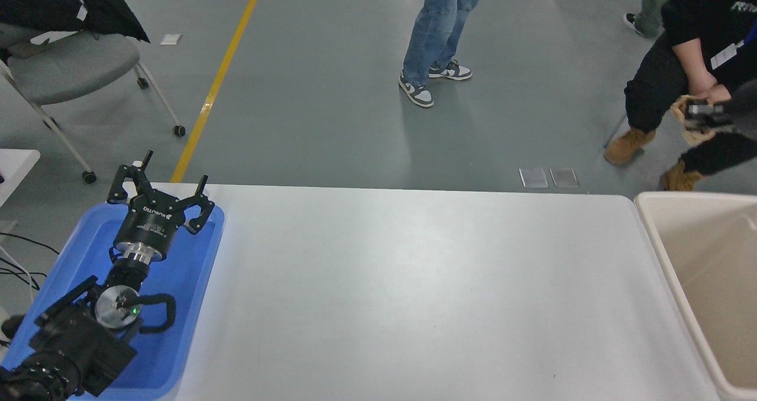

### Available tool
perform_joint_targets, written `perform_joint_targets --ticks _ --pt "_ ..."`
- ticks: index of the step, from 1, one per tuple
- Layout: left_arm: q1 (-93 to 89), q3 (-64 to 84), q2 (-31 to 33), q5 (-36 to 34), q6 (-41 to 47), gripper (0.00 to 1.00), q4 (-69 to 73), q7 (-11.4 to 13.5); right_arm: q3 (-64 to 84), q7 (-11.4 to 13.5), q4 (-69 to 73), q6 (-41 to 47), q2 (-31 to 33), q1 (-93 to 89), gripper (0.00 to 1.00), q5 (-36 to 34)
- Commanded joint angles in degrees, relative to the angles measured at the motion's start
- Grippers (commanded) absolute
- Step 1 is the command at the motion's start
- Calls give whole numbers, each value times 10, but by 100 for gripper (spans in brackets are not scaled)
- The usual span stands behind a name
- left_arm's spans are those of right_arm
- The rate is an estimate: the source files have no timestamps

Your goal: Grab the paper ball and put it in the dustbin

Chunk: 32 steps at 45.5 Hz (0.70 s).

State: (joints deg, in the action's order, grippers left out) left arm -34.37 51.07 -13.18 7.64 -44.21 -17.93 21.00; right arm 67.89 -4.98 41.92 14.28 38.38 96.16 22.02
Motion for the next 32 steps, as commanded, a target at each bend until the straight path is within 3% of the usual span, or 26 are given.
perform_joint_targets --ticks 1,17,32 --pt "0 0 0 0 0 100 0 0 -19 1 -167 -37 18 -162 0 -71" --pt "0 0 0 0 0 100 0 0 -240 6 -385 -121 -30 -475 0 -103" --pt "0 0 0 0 0 100 0 0 -372 14 -410 -229 -105 -620 0 -103"
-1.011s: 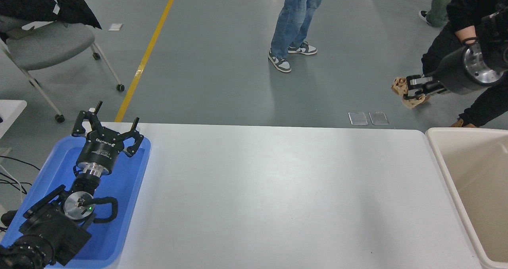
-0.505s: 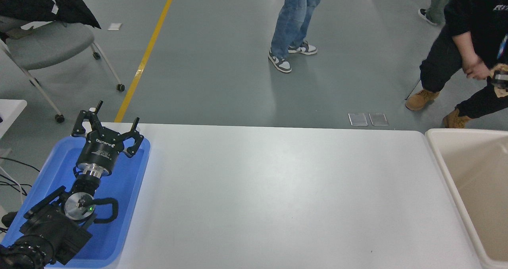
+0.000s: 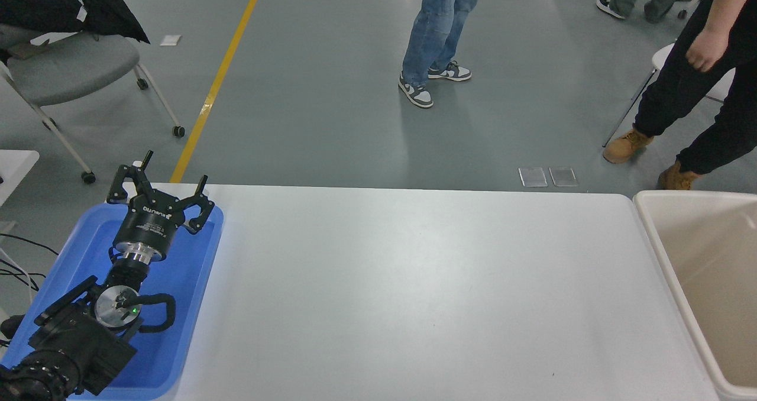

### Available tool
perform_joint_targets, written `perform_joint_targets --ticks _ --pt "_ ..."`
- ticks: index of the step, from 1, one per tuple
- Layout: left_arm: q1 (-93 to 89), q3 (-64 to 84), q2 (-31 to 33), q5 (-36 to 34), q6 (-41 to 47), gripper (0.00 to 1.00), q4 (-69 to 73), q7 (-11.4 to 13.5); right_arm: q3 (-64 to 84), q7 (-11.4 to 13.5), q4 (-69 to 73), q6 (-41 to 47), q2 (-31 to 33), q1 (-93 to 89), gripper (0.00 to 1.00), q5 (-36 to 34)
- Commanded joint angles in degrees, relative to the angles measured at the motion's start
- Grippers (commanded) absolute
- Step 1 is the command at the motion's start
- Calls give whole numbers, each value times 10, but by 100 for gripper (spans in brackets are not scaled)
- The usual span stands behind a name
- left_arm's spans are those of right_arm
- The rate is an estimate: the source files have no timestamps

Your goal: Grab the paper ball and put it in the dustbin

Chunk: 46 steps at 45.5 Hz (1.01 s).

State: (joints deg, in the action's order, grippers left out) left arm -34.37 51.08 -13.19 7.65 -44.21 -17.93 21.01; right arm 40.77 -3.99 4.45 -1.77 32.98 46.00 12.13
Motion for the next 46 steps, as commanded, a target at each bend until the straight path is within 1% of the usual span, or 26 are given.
perform_joint_targets --ticks 1,6,13,24,25,28,32,33,46 --pt "0 0 0 0 0 100 0 0 -108 4 -36 -73 -57 -126 0 -4" --pt "0 0 0 0 0 100 0 0 -123 4 -40 -89 -83 -158 0 -9" --pt "0 0 0 0 0 100 0 0 -124 4 -52 -91 -106 -180 0 -16" --pt "0 0 0 0 0 100 0 0 -120 4 -51 -89 -107 -180 0 -17" --pt "0 0 0 0 0 100 0 0 -119 4 -51 -88 -107 -180 7 -17" --pt "0 0 0 0 0 100 0 0 -119 4 -51 -90 -106 -180 47 -17" --pt "0 0 0 0 0 100 0 0 -123 3 -49 -90 -106 -180 92 -17" --pt "0 0 0 0 0 100 0 0 -123 3 -49 -90 -106 -179 100 -17" --pt "0 0 0 0 0 100 0 0 -122 3 -38 -82 -103 -152 100 -17"
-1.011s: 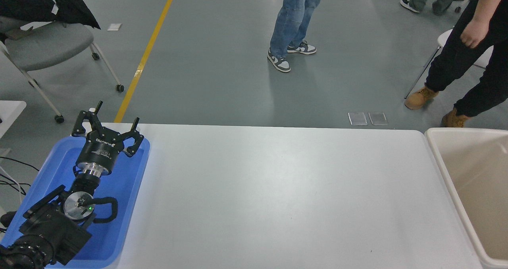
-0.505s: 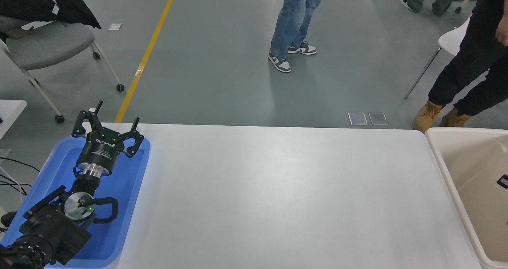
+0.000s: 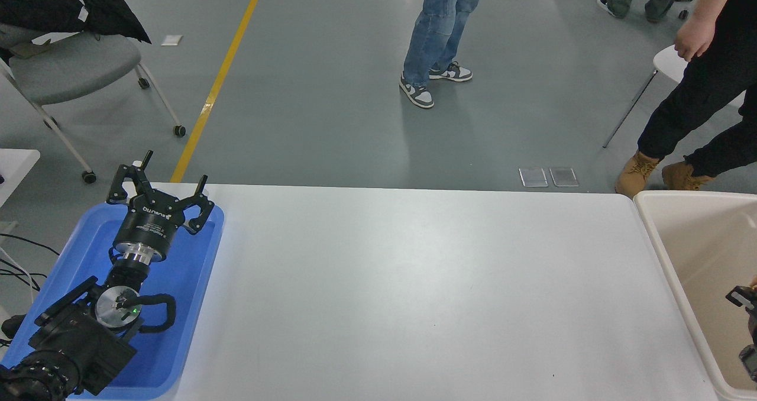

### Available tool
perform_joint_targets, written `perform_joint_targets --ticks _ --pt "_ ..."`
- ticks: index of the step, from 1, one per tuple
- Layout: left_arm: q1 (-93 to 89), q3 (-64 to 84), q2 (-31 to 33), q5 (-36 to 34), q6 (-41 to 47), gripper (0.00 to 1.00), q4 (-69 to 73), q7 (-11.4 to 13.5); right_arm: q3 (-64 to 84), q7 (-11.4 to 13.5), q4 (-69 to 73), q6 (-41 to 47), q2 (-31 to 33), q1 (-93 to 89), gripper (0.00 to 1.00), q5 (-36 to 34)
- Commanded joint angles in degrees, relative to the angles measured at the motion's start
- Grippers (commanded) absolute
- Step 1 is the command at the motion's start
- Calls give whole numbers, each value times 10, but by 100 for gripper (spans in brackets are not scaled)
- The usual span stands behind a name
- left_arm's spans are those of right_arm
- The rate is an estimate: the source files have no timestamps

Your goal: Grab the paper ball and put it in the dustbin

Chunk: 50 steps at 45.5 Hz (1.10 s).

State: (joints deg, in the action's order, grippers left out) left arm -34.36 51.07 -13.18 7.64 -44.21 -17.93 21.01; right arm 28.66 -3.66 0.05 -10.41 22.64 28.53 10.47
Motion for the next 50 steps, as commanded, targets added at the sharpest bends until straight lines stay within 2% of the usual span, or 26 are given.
perform_joint_targets --ticks 1,8,12,24,30,32,37,43,47,50 --pt "0 0 0 0 0 100 0 0 -1 0 6 4 0 30 100 0" --pt "1 0 0 0 0 100 0 0 -12 -2 21 2 -3 100 100 -1" --pt "1 1 0 0 0 100 0 0 -72 -3 41 3 -4 148 100 -1" --pt "1 0 0 0 0 100 0 0 -503 -6 191 6 1 221 100 8" --pt "1 0 0 0 0 100 0 0 -656 -12 296 6 10 211 100 11" --pt "1 0 0 0 0 100 0 0 -705 -24 329 6 9 202 100 11" --pt "1 0 0 0 0 100 0 0 -828 -91 416 7 -8 154 100 11" --pt "1 1 0 0 0 100 0 0 -898 -171 470 42 -28 113 100 11" --pt "1 1 0 0 0 100 0 0 -911 -209 479 84 -33 95 100 11" --pt "1 0 0 0 0 100 0 0 -914 -225 479 107 -38 81 100 11"
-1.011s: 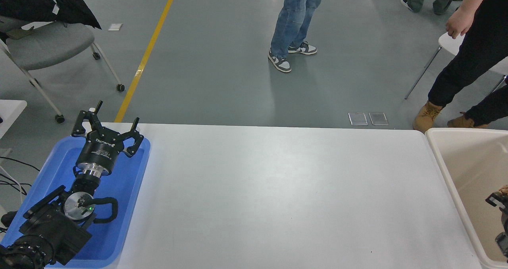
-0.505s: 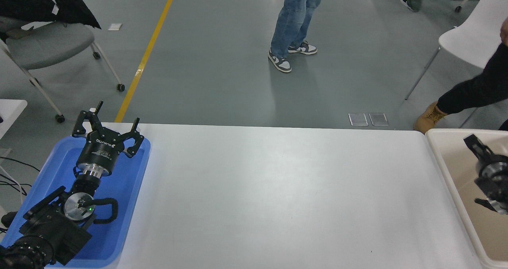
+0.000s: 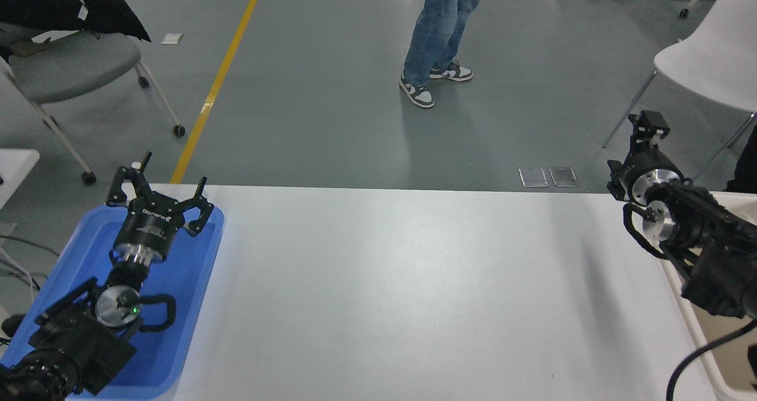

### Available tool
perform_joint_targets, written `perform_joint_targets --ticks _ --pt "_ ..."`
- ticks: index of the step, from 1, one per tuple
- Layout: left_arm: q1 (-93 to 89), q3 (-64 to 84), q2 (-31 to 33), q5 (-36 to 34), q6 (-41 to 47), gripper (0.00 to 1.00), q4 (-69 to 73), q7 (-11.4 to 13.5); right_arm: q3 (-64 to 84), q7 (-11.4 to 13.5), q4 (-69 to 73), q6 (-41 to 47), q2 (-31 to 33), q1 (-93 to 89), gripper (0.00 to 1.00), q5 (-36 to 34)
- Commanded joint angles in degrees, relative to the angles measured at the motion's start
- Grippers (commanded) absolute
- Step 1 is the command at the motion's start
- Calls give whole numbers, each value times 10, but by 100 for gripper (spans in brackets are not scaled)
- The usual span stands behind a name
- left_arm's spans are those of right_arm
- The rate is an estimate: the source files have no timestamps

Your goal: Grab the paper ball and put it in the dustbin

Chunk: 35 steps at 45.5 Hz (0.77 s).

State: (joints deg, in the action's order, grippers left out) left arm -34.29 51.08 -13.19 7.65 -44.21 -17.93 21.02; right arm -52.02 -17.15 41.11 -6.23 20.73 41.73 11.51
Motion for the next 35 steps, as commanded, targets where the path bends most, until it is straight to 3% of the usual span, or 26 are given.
perform_joint_targets --ticks 1,10,35 --pt "0 0 0 0 0 100 0 0 -108 -95 69 71 -21 -55 100 1" --pt "0 0 0 0 0 100 0 0 -141 -111 68 97 -55 -101 100 2" --pt "0 0 0 0 0 100 0 0 -134 -116 40 97 -79 -142 100 35"
